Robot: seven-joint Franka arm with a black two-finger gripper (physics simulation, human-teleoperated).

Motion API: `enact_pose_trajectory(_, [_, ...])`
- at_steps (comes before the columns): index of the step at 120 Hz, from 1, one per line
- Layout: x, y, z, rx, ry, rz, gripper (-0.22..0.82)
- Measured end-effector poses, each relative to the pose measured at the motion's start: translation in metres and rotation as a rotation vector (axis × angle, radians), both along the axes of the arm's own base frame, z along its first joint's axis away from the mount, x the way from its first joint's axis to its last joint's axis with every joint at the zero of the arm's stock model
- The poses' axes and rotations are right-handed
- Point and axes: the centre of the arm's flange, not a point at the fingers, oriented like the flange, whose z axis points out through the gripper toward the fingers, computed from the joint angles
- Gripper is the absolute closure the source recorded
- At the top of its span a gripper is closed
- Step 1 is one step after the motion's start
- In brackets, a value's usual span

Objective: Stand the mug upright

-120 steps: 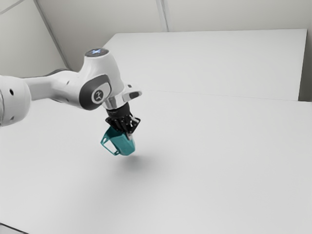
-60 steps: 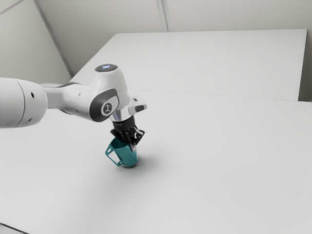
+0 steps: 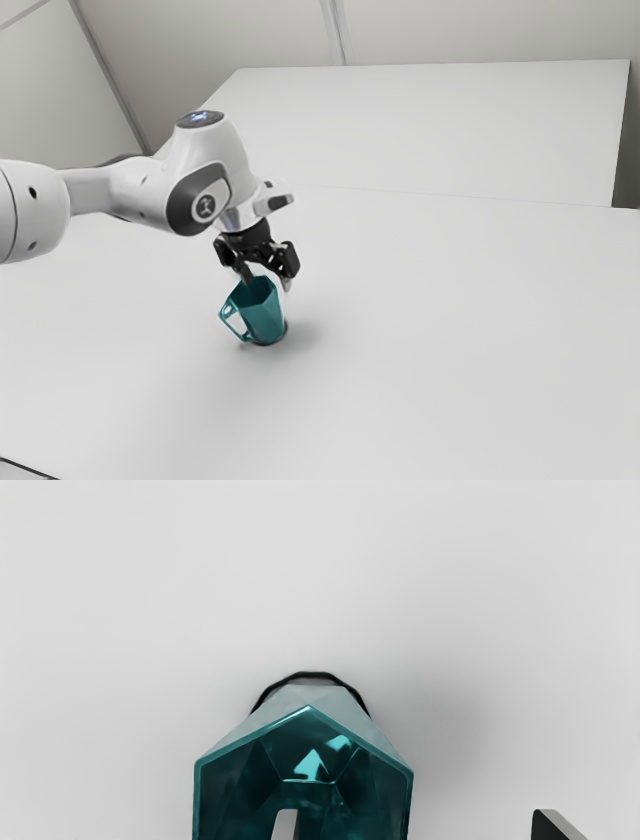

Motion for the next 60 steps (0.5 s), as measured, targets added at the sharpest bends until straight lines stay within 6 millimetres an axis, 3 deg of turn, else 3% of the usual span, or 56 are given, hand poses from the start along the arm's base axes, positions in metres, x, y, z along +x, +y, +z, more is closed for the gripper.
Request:
enact_pose_trajectory(16, [-0.002, -0.003, 0.035, -0.01, -0.038, -0.012, 0.06])
enact_pose_trajectory(33, [0.005, -0.015, 0.073, -0.007, -0.095, -0.056, 0.03])
enact_pose_trajectory(60, [0.021, -0.012, 0.144, 0.021, -0.155, -0.088, 0.01])
